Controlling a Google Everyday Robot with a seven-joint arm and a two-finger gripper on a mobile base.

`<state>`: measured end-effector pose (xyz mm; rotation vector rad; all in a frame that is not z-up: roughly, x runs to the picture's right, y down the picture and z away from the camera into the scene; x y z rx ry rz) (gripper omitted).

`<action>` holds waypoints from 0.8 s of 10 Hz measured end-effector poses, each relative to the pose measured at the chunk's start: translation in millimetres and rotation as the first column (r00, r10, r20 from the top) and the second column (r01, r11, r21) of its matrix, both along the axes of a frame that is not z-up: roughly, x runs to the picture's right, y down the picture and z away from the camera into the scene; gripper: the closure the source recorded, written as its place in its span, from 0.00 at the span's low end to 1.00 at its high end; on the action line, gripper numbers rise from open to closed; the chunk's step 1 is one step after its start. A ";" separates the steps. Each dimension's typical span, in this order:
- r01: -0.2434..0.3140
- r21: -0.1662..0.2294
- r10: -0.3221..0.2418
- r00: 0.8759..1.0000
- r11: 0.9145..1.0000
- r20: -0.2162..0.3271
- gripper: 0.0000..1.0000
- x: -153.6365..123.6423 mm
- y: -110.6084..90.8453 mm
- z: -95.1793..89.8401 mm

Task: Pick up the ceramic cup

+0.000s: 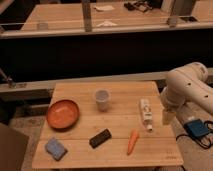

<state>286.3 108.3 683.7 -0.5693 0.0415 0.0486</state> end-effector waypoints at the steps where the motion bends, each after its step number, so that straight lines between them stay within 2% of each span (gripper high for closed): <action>1: 0.000 0.000 0.000 1.000 1.000 0.000 0.20 0.0 0.1 0.0; 5: 0.001 0.000 -0.001 1.000 1.000 0.000 0.20 0.0 -0.1 0.0; 6: 0.017 0.008 -0.017 1.000 1.000 0.000 0.20 -3.5 -5.3 0.9; 8: 0.070 0.027 -0.071 0.997 0.997 0.028 0.20 -30.9 -24.8 6.4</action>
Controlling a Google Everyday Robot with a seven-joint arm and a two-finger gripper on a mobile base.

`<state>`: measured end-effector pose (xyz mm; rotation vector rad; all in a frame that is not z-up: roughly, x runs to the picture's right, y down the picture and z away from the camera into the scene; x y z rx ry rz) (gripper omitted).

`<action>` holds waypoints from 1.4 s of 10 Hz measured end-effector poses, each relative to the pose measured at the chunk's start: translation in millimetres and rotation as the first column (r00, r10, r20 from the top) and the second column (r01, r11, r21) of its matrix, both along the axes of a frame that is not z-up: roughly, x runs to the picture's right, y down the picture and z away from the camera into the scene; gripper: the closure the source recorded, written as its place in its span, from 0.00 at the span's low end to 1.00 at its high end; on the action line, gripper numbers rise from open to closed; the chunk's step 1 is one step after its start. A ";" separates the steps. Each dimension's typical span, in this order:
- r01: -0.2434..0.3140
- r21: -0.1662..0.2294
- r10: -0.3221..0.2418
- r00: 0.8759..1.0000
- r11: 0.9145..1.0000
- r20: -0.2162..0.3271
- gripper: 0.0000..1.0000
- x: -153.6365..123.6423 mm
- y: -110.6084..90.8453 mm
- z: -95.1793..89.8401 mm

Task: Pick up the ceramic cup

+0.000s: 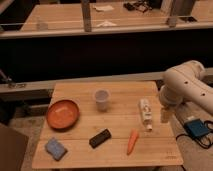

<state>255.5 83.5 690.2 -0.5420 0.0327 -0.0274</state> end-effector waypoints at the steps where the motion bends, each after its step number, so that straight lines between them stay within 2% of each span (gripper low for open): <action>1: 0.024 0.012 -0.024 1.000 1.000 0.009 0.20 -13.8 -8.9 1.9; 4: 0.072 0.025 -0.072 0.997 0.997 0.021 0.20 -22.3 -21.1 4.0; 7: 0.115 0.045 -0.117 0.992 0.992 0.050 0.20 -52.9 -31.2 11.6; 8: 0.139 0.057 -0.142 0.988 0.989 0.063 0.20 -69.4 -37.3 15.7; 12: 0.192 0.079 -0.199 0.976 0.978 0.093 0.20 -92.7 -45.6 25.7; 14: 0.217 0.094 -0.227 0.967 0.972 0.119 0.20 -117.0 -48.2 31.1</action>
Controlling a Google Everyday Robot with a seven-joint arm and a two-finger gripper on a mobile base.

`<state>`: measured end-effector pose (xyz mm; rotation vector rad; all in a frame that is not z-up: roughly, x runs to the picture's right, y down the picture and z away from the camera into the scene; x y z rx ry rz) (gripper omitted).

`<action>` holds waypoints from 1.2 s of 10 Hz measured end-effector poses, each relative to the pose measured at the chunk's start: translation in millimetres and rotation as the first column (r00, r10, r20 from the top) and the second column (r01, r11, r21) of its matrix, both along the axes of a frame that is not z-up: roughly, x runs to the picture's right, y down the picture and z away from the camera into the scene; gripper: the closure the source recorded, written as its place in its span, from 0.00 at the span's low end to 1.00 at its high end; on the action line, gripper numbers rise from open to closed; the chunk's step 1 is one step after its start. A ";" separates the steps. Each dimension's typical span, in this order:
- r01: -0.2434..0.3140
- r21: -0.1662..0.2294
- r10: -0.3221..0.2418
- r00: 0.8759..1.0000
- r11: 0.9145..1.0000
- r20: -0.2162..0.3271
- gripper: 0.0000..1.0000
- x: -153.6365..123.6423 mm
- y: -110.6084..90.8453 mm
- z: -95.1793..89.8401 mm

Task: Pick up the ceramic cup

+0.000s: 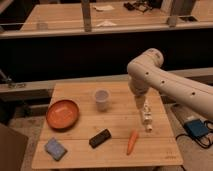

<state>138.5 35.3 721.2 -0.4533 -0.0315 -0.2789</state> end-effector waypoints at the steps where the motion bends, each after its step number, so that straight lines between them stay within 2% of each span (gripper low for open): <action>1: 0.020 0.006 -0.020 1.000 1.000 0.013 0.20 -11.9 -2.1 4.2; 5: 0.079 0.014 -0.079 0.995 0.997 0.064 0.20 -35.2 -5.3 17.1; 7: 0.105 0.020 -0.106 0.990 0.994 0.094 0.20 -57.0 -6.3 26.3; 10: 0.132 0.023 -0.134 0.984 0.991 0.119 0.20 -66.6 -4.1 38.3; 12: 0.144 0.021 -0.145 0.978 0.989 0.146 0.20 -77.2 3.1 52.7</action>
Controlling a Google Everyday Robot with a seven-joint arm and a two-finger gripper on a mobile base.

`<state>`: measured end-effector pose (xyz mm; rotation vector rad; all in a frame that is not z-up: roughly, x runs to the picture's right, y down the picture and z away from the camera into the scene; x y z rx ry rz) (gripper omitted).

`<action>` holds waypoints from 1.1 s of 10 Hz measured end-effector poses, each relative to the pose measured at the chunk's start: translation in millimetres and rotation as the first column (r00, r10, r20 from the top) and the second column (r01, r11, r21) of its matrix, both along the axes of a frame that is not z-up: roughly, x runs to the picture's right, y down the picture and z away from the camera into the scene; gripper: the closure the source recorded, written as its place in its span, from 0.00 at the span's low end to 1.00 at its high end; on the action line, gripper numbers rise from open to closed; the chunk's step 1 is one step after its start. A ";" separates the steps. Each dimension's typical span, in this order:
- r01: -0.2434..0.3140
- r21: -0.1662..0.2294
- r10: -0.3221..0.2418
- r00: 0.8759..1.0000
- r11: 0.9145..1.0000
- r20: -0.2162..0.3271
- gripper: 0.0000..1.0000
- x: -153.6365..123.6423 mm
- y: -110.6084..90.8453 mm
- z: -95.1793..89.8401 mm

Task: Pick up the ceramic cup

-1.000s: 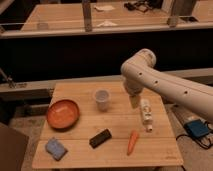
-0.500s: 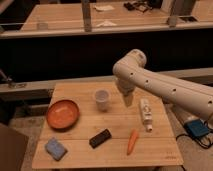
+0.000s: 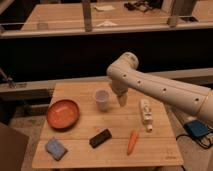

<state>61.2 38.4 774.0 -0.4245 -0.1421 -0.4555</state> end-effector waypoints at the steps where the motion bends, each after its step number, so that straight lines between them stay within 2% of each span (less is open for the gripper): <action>1: 0.005 -0.003 -0.005 1.000 1.000 0.009 0.20 -4.4 3.3 6.1; 3: 0.021 -0.010 -0.021 0.999 1.000 0.030 0.20 -10.6 5.9 13.9; 6: 0.046 -0.030 -0.044 0.997 0.998 0.063 0.20 -20.7 20.0 35.9; 11: 0.067 -0.051 -0.062 0.993 0.996 0.099 0.20 -27.1 26.4 50.8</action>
